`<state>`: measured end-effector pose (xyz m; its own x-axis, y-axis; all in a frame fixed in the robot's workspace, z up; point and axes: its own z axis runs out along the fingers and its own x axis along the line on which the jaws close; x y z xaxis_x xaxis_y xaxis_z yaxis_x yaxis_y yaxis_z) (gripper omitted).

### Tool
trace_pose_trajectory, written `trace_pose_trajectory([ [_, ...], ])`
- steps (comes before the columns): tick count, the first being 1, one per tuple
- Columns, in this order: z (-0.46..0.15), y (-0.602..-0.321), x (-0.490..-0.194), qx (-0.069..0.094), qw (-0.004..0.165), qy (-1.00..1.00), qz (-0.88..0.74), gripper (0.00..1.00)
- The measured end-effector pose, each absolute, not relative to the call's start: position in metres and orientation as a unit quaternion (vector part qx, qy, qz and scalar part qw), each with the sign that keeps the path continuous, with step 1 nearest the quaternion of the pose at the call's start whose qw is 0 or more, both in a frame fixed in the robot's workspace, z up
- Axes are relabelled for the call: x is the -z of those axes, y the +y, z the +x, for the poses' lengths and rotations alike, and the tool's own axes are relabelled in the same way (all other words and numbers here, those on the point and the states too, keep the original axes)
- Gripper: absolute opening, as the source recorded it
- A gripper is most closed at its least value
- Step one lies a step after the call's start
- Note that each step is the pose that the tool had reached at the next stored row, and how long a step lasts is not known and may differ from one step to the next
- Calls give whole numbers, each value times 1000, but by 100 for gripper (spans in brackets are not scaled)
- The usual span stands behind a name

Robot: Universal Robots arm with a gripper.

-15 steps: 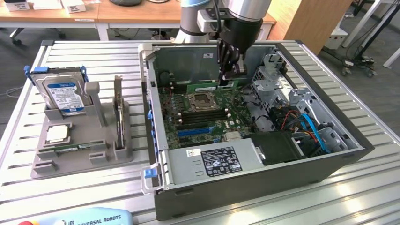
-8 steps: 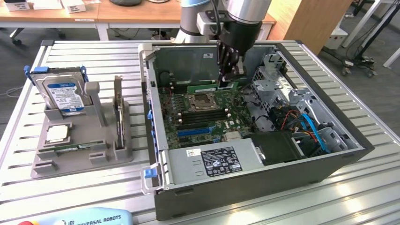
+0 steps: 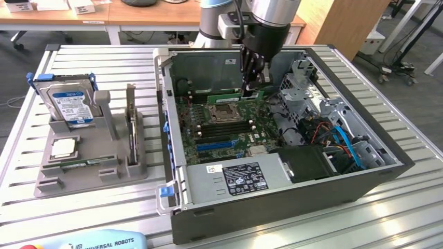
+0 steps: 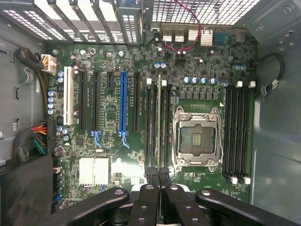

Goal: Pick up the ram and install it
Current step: 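Insert the ram into the slot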

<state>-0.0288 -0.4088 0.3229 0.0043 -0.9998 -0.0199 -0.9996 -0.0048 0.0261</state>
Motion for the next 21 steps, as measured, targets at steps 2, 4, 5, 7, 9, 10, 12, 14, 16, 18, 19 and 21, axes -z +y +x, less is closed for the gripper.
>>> trace_pose_trajectory([
  [2,-28,-409,-323,17,3,-705,709,11],
  [4,-28,-409,-323,18,4,-705,709,11],
  [5,-28,-409,-323,18,5,-705,709,11],
  [7,-27,-409,-323,19,6,-705,709,11],
  [9,-26,-409,-323,20,7,-705,709,11],
  [10,-26,-409,-323,21,7,-705,709,11],
  [12,-25,-409,-323,21,8,-705,708,11],
  [14,-25,-409,-323,21,8,-705,708,11],
  [16,-24,-409,-323,22,8,-705,708,11],
  [18,-24,-409,-323,22,8,-705,708,11],
  [19,-24,-409,-323,22,8,-705,708,11],
  [21,-24,-409,-323,22,8,-705,708,11],
])
